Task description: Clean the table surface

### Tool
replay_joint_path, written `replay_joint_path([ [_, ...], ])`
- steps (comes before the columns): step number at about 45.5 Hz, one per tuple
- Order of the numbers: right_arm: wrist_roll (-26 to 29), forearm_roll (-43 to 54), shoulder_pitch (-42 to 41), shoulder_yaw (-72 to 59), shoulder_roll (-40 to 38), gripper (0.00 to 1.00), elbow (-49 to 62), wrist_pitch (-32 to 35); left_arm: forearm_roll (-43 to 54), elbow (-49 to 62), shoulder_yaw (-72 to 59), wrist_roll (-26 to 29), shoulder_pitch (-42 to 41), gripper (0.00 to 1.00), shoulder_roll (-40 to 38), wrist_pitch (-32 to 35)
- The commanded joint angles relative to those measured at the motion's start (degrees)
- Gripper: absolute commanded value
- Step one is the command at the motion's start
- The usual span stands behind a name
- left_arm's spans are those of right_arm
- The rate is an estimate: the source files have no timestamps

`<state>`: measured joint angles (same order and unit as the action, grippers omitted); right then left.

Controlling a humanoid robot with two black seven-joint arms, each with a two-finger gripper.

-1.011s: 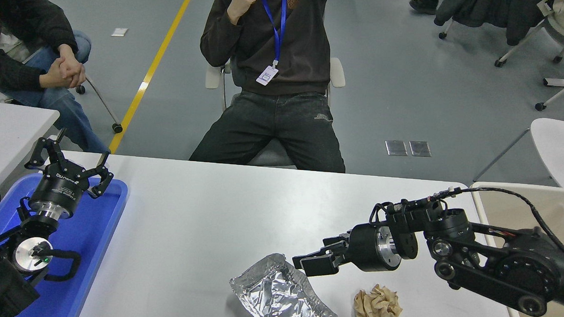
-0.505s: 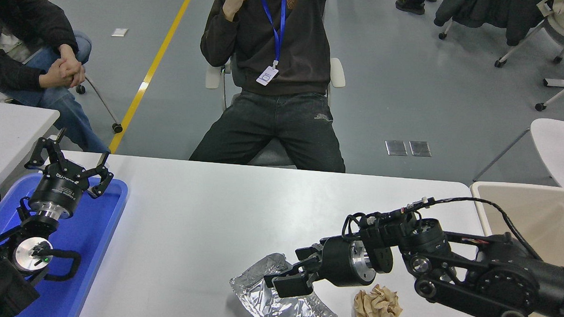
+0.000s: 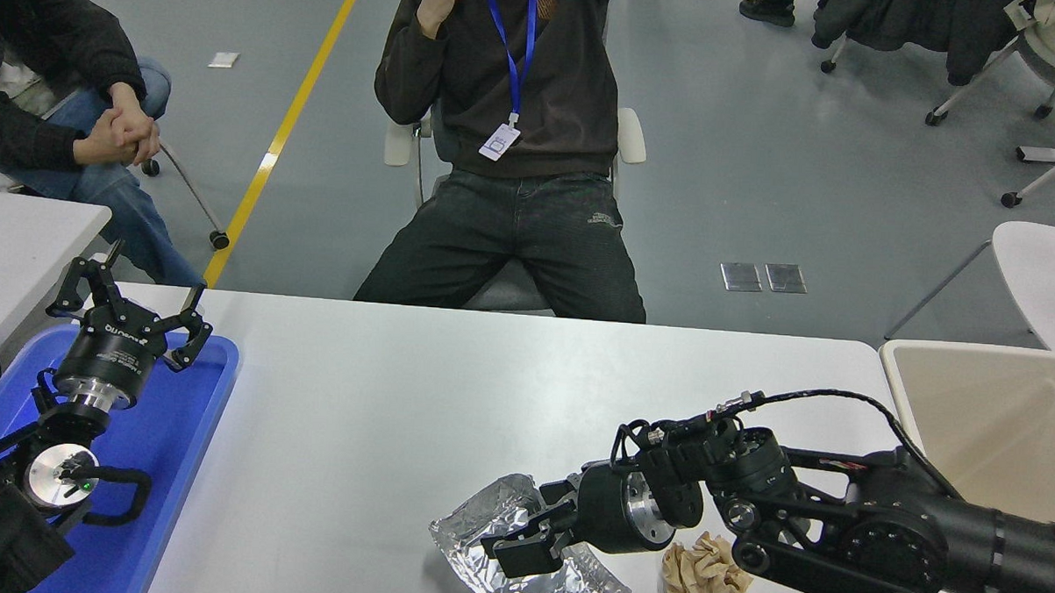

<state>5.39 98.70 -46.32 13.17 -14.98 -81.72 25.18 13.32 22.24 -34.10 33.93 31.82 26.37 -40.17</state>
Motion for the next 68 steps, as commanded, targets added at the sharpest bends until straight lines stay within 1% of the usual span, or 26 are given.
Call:
replay_joint_path([
  [1, 0.4, 3.1, 0.2, -0.2, 1.7, 1.00, 5.8, -0.7, -0.1, 0.0, 0.0, 0.0, 0.0, 1.00, 0.0, 0.0],
  [10, 1.5, 3.1, 2.1, -1.0, 2.2, 1.00, 8.2, -3.2, 0.0, 0.0, 0.0, 0.0, 0.0, 1.00, 0.0, 0.0],
  [20, 1.4, 3.0, 4.8, -1.7, 2.2, 1.00, 9.4, -5.7, 0.0, 0.0, 0.0, 0.0, 0.0, 1.00, 0.0, 0.0],
  [29, 1.4, 3.0, 6.2, -3.9, 2.3, 0.99, 11.5, -11.4, 0.0, 0.0, 0.0, 0.0, 0.0, 1.00, 0.0, 0.0],
  [39, 1.4, 3.0, 7.6, -4.8, 2.2, 0.99, 11.7, -12.9, 0.0, 0.0, 0.0, 0.0, 0.0, 1.00, 0.0, 0.0],
  [46, 1.1, 3.1, 8.1, -5.3, 2.2, 0.97, 12.6, -16.6, -0.1, 0.0, 0.0, 0.0, 0.0, 1.00, 0.0, 0.0],
  [50, 0.9, 3.0, 7.9, -6.7, 2.2, 0.90, 13.3, -18.1, -0.1, 0.0, 0.0, 0.0, 0.0, 1.00, 0.0, 0.0],
  [55, 0.6, 3.0, 7.6, -8.9, 2.2, 0.85, 13.9, -19.5, 0.0, 0.0, 0.0, 0.0, 0.0, 1.00, 0.0, 0.0],
  [57, 0.5, 3.0, 7.5, -9.7, 2.2, 0.79, 13.8, -20.1, -0.1, 0.0, 0.0, 0.0, 0.0, 1.00, 0.0, 0.0],
  [59, 0.4, 3.0, 7.4, -10.3, 2.2, 0.77, 13.8, -20.8, 0.0, 0.0, 0.0, 0.0, 0.0, 1.00, 0.0, 0.0],
  [61, 0.4, 3.0, 7.4, -10.8, 2.1, 0.68, 13.8, -21.5, 0.0, 0.0, 0.0, 0.0, 0.0, 1.00, 0.0, 0.0],
  [64, 0.0, 3.0, 7.2, -11.7, 2.1, 0.60, 13.7, -21.9, -0.1, 0.0, 0.0, 0.0, 0.0, 1.00, 0.0, 0.0],
  [66, -0.1, 3.0, 7.1, -12.2, 2.1, 0.43, 13.7, -21.9, 0.0, 0.0, 0.0, 0.0, 0.0, 1.00, 0.0, 0.0],
  [68, -0.2, 2.9, 6.9, -12.4, 2.1, 0.32, 13.7, -21.9, 0.0, 0.0, 0.0, 0.0, 0.0, 1.00, 0.0, 0.0],
])
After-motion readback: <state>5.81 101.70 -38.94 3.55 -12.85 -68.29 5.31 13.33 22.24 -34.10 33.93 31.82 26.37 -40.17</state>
